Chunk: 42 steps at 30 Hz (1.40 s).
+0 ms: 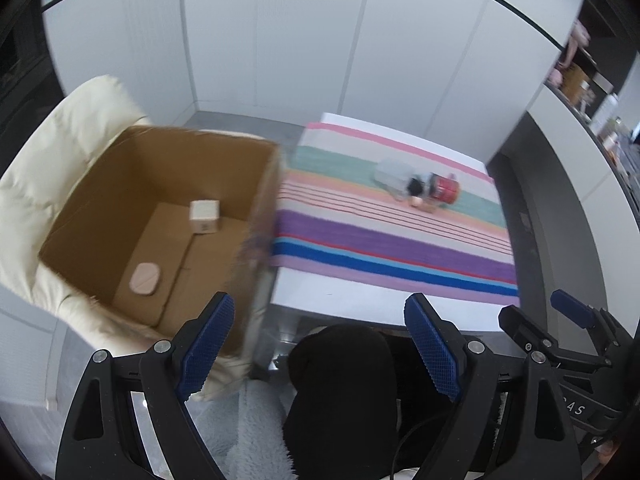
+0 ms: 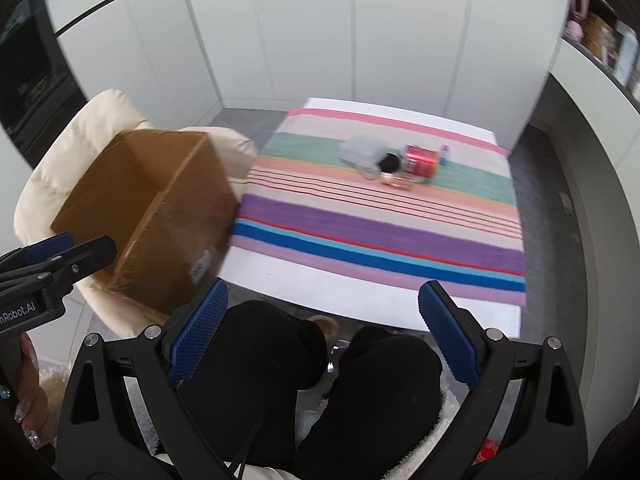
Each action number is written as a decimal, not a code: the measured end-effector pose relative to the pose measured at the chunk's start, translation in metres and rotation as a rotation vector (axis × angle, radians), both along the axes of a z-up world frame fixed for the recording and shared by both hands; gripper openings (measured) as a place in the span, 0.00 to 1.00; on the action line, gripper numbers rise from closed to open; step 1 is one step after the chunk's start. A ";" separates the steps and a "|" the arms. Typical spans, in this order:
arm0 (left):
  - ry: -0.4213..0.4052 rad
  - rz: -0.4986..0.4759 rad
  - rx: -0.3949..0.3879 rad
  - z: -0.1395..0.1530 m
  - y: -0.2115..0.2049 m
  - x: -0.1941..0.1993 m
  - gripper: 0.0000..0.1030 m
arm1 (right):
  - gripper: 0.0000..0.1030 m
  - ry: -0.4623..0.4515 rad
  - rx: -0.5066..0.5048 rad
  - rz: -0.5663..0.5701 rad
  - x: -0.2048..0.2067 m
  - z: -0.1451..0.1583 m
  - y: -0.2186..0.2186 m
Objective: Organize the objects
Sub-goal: 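Withdraw both tools from the cardboard box back toward the table, then grasp the clear plastic box with the left tool while the right tool grasps the red can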
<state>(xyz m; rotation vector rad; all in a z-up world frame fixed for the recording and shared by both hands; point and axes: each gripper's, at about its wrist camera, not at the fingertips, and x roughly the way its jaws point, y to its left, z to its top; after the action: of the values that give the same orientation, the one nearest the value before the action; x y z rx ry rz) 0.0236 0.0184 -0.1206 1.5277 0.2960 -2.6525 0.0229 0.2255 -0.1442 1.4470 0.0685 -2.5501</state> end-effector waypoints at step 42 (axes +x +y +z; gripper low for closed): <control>-0.182 -0.205 0.101 -0.138 0.093 -0.262 0.87 | 0.95 -0.118 -0.050 -0.250 -0.195 -0.120 0.123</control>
<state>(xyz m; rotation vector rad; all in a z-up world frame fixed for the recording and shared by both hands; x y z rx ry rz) -0.2381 0.1115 -0.2582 1.9122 0.2793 -2.6560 -0.1725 0.3484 -0.2643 1.6769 -0.2056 -2.6272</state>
